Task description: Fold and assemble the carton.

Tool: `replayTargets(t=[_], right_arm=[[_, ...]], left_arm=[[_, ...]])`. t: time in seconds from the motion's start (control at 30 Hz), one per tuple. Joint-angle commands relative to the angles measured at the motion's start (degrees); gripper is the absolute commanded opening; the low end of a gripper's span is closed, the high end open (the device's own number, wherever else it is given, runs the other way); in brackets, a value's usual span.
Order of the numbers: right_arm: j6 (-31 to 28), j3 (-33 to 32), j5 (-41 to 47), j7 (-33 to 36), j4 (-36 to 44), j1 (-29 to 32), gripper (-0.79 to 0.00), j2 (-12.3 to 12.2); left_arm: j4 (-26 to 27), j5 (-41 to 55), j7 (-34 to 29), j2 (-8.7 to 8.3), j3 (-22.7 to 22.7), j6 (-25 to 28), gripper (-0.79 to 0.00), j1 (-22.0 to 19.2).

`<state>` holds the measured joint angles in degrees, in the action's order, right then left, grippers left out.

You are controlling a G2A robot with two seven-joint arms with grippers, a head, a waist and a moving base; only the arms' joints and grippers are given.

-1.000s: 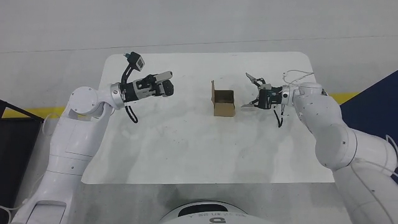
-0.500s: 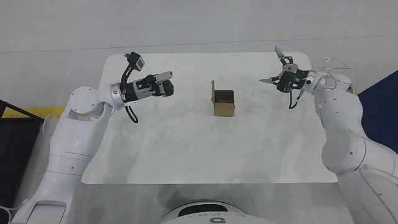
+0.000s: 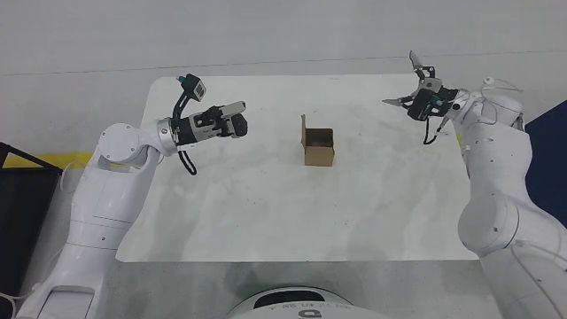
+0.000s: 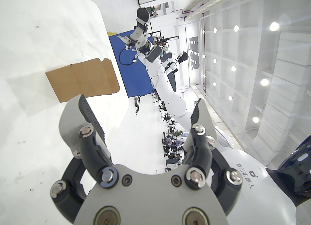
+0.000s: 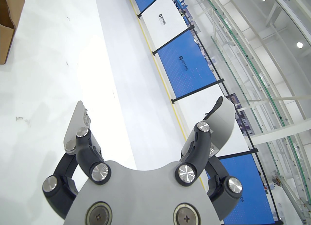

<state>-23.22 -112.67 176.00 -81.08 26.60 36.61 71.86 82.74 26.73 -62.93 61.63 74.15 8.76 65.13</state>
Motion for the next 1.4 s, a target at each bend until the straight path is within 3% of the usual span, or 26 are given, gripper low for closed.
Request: replayTargets(t=[0.0, 0.17, 0.27, 1.03, 1.1, 1.23, 1.3, 1.37], right_arm=[[-0.3, -2.2, 0.0, 0.3, -6.3, -2.0, 0.000, 0.5], [-5.8, -9.1, 0.0, 5.8, -26.1, -13.6, 0.000, -1.5], [-12.8, -11.0, 0.0, 12.8, -26.6, -15.5, 0.000, -2.3], [-12.4, -10.9, -0.2, 13.2, -26.5, -15.3, 0.000, -2.3], [-8.4, -10.5, -1.9, 14.7, -25.2, -14.9, 0.000, -1.9], [12.5, -7.5, -8.7, 7.9, -17.8, -13.4, 0.000, -0.7], [19.4, -6.4, -10.6, 4.5, -14.5, -12.4, 0.000, -0.2], [26.4, -5.1, -12.6, 5.3, -9.8, -10.7, 0.000, 0.3]], left_arm=[[0.0, 0.0, 0.0, 0.00, 0.0, 0.0, 0.000, 0.0], [0.0, 0.0, 0.0, 0.00, 0.0, 0.0, 0.000, 0.0], [0.0, 0.0, 0.0, 0.00, 0.0, 0.0, 0.000, 0.0], [0.0, 0.0, 0.0, 0.00, 0.0, 0.0, 0.000, 0.0], [0.0, 0.0, 0.0, 0.00, 0.0, 0.0, 0.000, 0.0], [0.0, 0.0, 0.0, 0.00, 0.0, 0.0, 0.000, 0.0], [0.0, 0.0, 0.0, 0.00, 0.0, 0.0, 0.000, 0.0], [0.0, 0.0, 0.0, 0.00, 0.0, 0.0, 0.000, 0.0]])
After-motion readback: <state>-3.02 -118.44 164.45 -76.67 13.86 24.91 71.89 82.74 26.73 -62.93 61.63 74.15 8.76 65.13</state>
